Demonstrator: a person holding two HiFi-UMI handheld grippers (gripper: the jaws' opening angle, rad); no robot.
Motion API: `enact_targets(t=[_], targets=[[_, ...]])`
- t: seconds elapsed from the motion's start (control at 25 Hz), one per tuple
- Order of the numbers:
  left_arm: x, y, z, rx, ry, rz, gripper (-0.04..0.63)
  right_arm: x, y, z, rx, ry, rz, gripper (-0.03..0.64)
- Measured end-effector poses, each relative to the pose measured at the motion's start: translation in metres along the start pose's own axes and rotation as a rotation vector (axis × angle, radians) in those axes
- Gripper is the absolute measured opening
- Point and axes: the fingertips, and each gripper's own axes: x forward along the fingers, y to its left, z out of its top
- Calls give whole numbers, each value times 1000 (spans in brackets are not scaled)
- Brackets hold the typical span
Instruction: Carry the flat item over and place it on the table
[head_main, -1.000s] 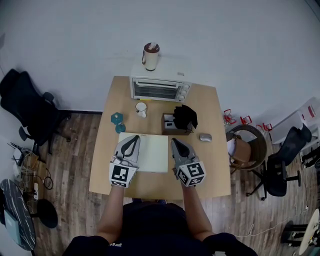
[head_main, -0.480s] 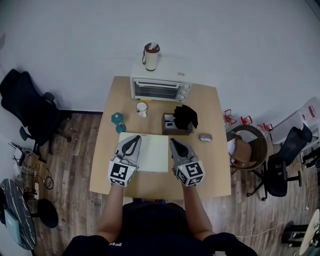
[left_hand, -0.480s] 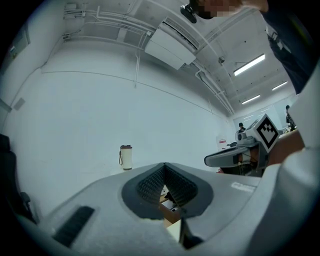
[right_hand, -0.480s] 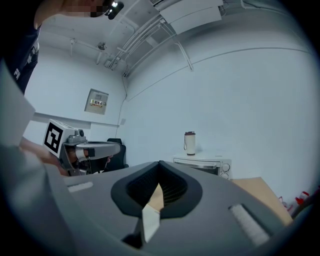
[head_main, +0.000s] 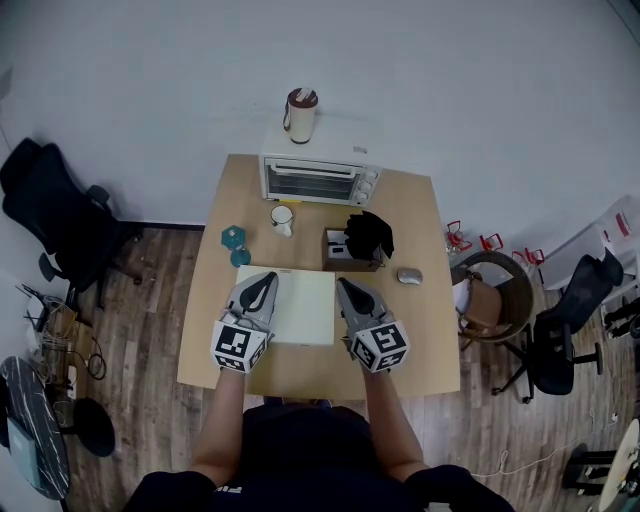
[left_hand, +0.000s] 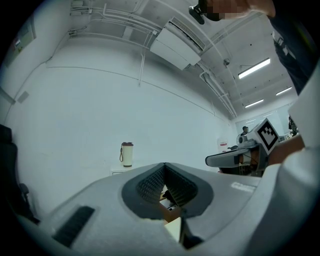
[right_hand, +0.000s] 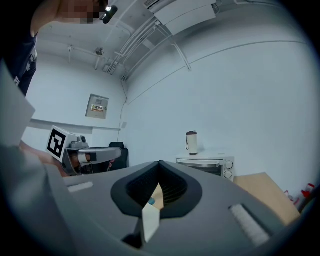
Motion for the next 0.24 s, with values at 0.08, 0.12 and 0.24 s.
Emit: enact_targets(t=[0.08, 0.12, 0.24], targets=[[-1, -3, -3, -4, 8, -14, 2, -1, -1, -1, 7, 2, -5, 9], [-1, -4, -3, -6, 10, -19, 2, -2, -2, -2, 6, 5, -7, 11], [-2, -5, -4, -16, 14, -23, 2, -3, -1, -3, 8, 8, -5, 10]])
